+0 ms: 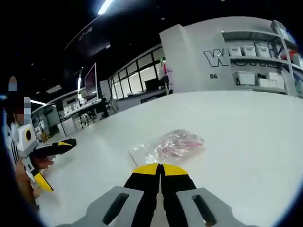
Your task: Open the resealable bag by pulling the two sides of the seal apart until the entire bag opening is separated and visibly accessible.
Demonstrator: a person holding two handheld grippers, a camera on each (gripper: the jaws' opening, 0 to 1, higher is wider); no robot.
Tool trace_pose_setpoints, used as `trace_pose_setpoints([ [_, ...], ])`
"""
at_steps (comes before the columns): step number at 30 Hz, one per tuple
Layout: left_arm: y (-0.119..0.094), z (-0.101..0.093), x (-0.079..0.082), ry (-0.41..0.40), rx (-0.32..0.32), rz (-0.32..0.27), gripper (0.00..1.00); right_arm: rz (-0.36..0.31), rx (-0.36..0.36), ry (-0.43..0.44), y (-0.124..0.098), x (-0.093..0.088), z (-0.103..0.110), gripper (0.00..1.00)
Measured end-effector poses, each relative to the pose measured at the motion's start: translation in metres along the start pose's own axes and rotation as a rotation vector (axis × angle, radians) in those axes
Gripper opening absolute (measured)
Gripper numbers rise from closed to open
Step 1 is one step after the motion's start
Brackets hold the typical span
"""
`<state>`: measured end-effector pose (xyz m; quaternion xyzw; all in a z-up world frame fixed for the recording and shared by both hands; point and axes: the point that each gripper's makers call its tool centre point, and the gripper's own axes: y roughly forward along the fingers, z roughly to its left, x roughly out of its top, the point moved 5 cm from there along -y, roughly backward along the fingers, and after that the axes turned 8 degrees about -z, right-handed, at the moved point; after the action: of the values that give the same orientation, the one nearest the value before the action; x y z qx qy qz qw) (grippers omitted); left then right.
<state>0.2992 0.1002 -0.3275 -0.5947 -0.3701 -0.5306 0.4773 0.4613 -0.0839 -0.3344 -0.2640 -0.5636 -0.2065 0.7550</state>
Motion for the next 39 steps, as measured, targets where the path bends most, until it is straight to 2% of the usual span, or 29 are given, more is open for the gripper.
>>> trace_pose_setpoints([
  [19,0.000,-0.005,0.002,-0.005,-0.013,-0.013,0.99,-0.049,0.078,0.176,-0.011,0.001,0.022,0.00],
  [27,0.000,-0.008,0.004,-0.003,-0.018,-0.020,0.99,-0.097,0.125,0.329,-0.019,0.002,0.034,0.00],
  [39,0.001,-0.009,0.005,-0.001,-0.023,-0.023,0.99,-0.122,0.159,0.422,-0.022,0.002,0.040,0.00],
])
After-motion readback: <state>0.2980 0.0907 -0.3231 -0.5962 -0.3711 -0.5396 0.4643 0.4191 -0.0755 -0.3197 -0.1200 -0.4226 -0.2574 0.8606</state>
